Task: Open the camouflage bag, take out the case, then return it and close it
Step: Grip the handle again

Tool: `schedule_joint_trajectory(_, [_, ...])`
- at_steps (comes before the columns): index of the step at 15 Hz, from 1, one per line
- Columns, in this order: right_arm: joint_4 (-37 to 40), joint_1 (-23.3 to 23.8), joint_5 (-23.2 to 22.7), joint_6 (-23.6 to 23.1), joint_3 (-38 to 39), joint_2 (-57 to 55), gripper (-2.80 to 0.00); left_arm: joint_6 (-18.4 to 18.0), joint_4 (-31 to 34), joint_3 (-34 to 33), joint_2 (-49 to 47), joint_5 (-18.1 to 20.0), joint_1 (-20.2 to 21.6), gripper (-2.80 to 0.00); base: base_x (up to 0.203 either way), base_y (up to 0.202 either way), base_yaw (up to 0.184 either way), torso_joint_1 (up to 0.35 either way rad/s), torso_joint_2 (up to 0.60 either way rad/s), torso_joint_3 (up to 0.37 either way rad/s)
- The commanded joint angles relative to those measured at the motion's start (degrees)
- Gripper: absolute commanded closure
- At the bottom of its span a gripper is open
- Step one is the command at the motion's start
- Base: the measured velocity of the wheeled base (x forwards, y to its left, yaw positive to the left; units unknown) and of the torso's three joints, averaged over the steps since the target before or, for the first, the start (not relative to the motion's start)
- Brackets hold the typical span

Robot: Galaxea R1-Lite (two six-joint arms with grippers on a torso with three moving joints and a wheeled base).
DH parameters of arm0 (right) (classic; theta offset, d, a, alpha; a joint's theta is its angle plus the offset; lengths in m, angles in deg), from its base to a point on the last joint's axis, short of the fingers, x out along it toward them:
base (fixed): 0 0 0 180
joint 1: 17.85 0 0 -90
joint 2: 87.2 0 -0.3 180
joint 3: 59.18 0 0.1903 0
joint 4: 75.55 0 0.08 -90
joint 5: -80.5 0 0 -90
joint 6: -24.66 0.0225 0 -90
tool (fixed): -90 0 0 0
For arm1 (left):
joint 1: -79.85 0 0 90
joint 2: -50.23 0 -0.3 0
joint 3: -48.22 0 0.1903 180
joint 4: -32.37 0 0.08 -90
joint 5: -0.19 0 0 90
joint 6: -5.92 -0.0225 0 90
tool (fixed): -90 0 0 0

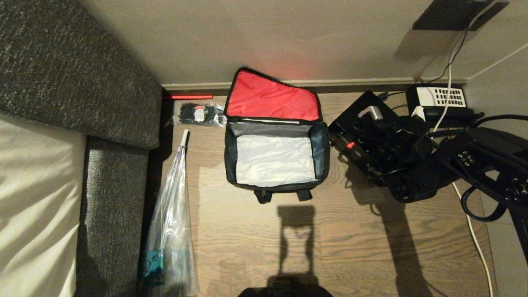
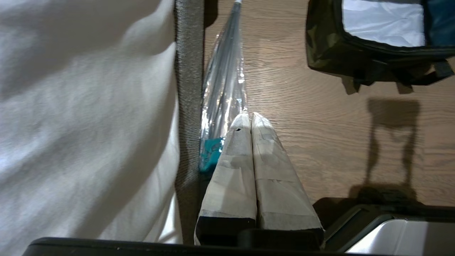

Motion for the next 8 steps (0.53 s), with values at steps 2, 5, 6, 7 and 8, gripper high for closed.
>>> schedule_joint_trajectory(2, [-0.2, -0.1, 2.2, -2.0, -2.3, -0.5, -2.8, 0.0, 0.0, 0.0, 0.2, 0.0, 0.0, 0.0, 0.0, 0.0, 0.0, 0.0, 0.0, 0.0])
schedule_joint_trajectory(5, [0.1, 0.5, 2.3, -3.0, -6.1, -2.1, -2.8, 0.0, 0.0, 0.0, 0.2, 0.0, 0.0, 0.0, 0.0, 0.0, 0.0, 0.0, 0.0, 0.0])
schedule_joint_trajectory(6, [0.2, 1.0, 2.3, -3.4, -7.7, -2.5, -2.8, 0.0, 0.0, 0.0, 0.2, 0.0, 0.0, 0.0, 0.0, 0.0, 0.0, 0.0, 0.0, 0.0])
schedule_joint_trajectory(7, [0.3, 1.6, 2.3, -4.2, -9.4, -2.9, -2.8, 0.0, 0.0, 0.0, 0.2, 0.0, 0.0, 0.0, 0.0, 0.0, 0.0, 0.0, 0.0, 0.0])
schedule_joint_trajectory(8, [0.4, 2.5, 2.3, -4.7, -10.7, -3.6, -2.8, 0.0, 0.0, 0.0, 0.2, 0.0, 0.0, 0.0, 0.0, 0.0, 0.0, 0.0, 0.0, 0.0])
